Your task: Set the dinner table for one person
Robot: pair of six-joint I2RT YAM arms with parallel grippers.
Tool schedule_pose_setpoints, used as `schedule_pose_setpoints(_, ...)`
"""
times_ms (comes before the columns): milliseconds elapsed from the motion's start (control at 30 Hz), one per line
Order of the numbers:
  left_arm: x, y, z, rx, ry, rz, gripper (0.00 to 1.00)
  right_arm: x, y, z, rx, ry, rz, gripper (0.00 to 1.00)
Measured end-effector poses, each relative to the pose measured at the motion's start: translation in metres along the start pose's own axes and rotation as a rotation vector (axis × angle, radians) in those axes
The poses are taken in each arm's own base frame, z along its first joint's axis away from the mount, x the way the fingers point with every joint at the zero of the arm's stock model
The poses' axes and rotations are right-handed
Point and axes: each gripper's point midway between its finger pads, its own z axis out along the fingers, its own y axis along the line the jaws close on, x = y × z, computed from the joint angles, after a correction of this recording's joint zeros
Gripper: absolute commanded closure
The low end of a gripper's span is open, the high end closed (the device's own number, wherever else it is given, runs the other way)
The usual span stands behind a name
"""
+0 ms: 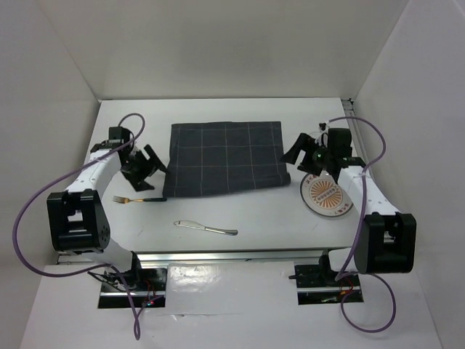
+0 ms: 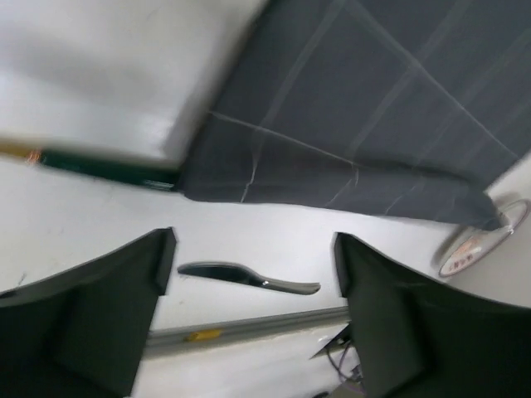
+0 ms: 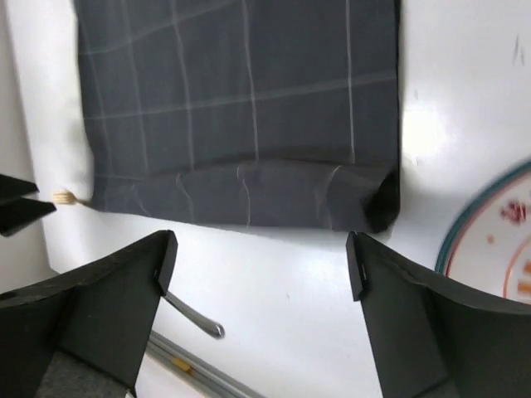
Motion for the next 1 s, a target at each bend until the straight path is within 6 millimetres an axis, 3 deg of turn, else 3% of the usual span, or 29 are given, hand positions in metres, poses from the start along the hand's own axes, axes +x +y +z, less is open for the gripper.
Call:
schedule_pose_setpoints(100, 0.012, 0.019, 0.002, -0.076, 0.038, -0.028, 0.00, 0.018, -0.008, -0.007, 0.043, 0.031, -0.012, 0.01)
schedule_pose_setpoints(200, 0.000, 0.013, -0.008, -0.088, -0.002, -0.004, 0.02, 0.016, -0.008, -0.017, 0.071, 0.008, -0.042, 0.02)
schedule_pose_setpoints(300, -0.023, -0.007, -0.023, -0.061, -0.072, 0.046, 0.37, 0.007, -0.002, -0.024, 0.081, -0.026, -0.074, 0.10)
schedule_pose_setpoints(333, -0.030, -0.015, -0.027, -0.050, -0.096, 0.067, 0.51, 0.003, 0.002, -0.024, 0.080, -0.034, -0.086, 0.22)
schedule_pose_setpoints(367, -0.036, -0.023, -0.029, -0.038, -0.112, 0.090, 0.74, 0.001, 0.007, -0.023, 0.078, -0.038, -0.100, 0.32)
schedule_pose_setpoints(433, -0.042, -0.040, -0.027, -0.013, -0.125, 0.139, 0.97, -0.001, 0.021, -0.017, 0.064, -0.030, -0.129, 0.51)
schedule_pose_setpoints(467, -0.041, -0.047, -0.021, -0.009, -0.114, 0.165, 1.00, -0.001, 0.028, -0.010, 0.058, -0.015, -0.141, 0.73)
schedule_pose_setpoints(567, -0.035, -0.062, 0.011, -0.015, -0.052, 0.209, 1.00, 0.004, 0.038, 0.016, 0.064, 0.039, -0.143, 0.92)
schedule_pose_setpoints(700, -0.012, -0.052, 0.061, -0.082, 0.071, 0.226, 1.00, 0.028, 0.017, 0.053, 0.123, 0.154, -0.098, 0.93)
schedule_pose_setpoints(867, -0.018, -0.044, 0.089, -0.141, 0.113, 0.218, 1.00, 0.058, -0.013, 0.081, 0.200, 0.267, -0.054, 0.93)
schedule_pose_setpoints(1000, -0.021, -0.038, 0.102, -0.162, 0.117, 0.214, 1.00, 0.070, -0.015, 0.088, 0.220, 0.296, -0.056, 0.95)
